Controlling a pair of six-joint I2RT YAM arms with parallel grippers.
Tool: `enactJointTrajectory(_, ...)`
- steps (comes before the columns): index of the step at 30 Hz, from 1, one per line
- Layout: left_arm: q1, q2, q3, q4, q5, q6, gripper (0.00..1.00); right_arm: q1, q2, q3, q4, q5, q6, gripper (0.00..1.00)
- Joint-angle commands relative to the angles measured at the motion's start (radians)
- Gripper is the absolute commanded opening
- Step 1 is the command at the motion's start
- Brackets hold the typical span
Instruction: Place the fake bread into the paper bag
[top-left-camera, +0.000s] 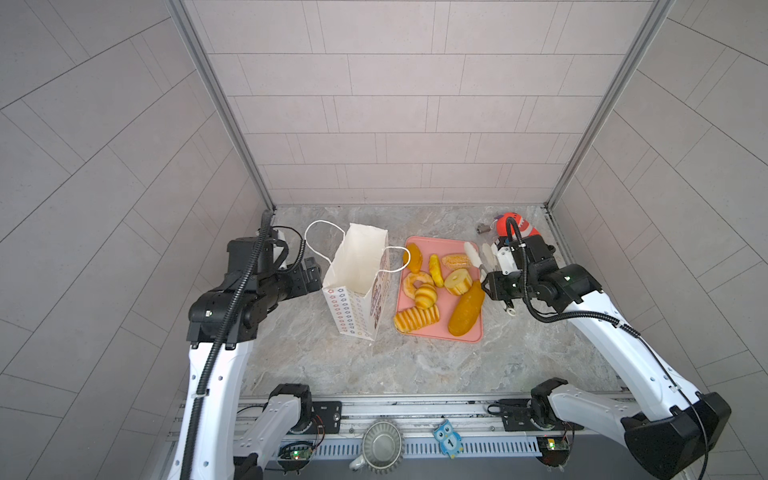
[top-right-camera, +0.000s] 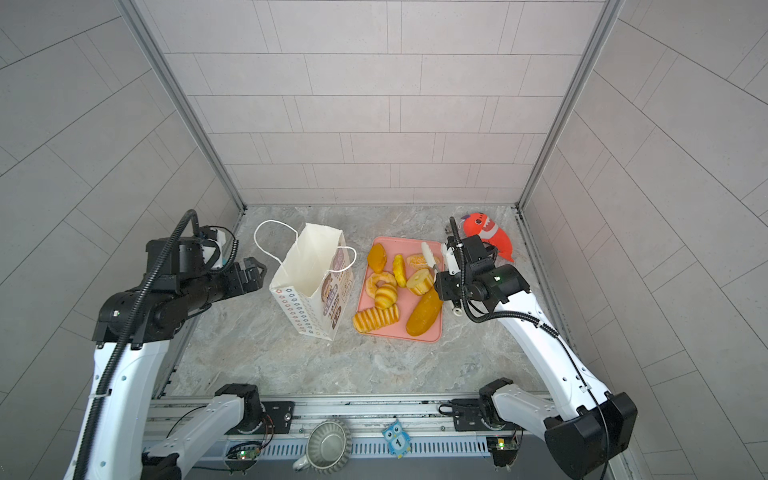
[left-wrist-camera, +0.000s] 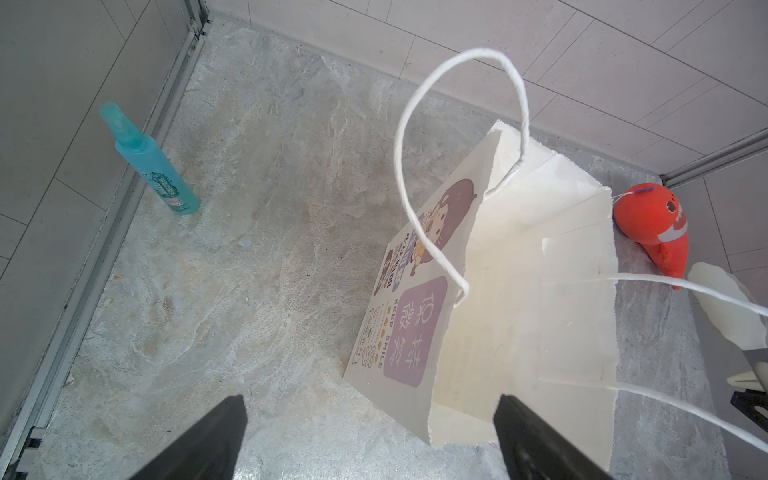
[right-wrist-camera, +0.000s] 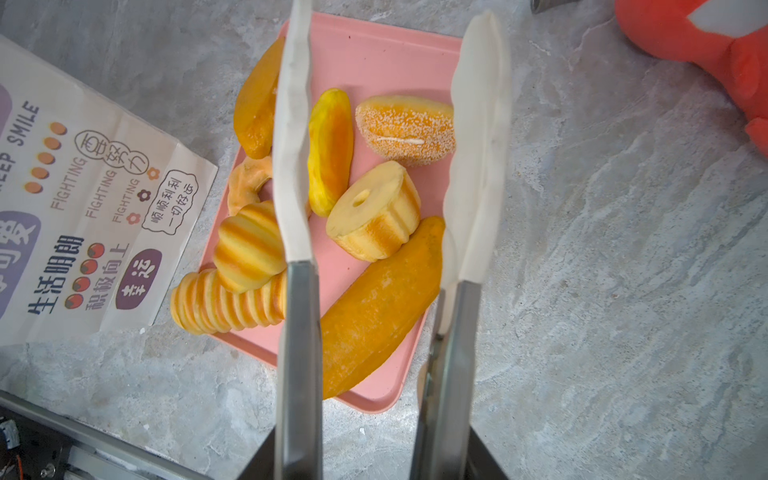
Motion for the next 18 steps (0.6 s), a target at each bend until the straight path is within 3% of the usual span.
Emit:
enactJointTrajectory(1, 0.008, 0.018, 0.032, -0.046, 0.029, 0.031, 0.99, 0.043, -0.019, 0.047, -0.095, 0.051, -0.016, 0.47)
enactJointTrajectory(11, 0.005, 0.071, -0.014, 0.069, 0.197, 0.035, 0.94, 0.126, -0.014, 0.11, -0.19, 0.079, -0.006, 0.46)
enactJointTrajectory(18, -0.003, 0.176, 0.001, 0.1, 0.141, 0.06, 0.87, 0.136, -0.015, 0.099, -0.23, 0.095, -0.011, 0.45)
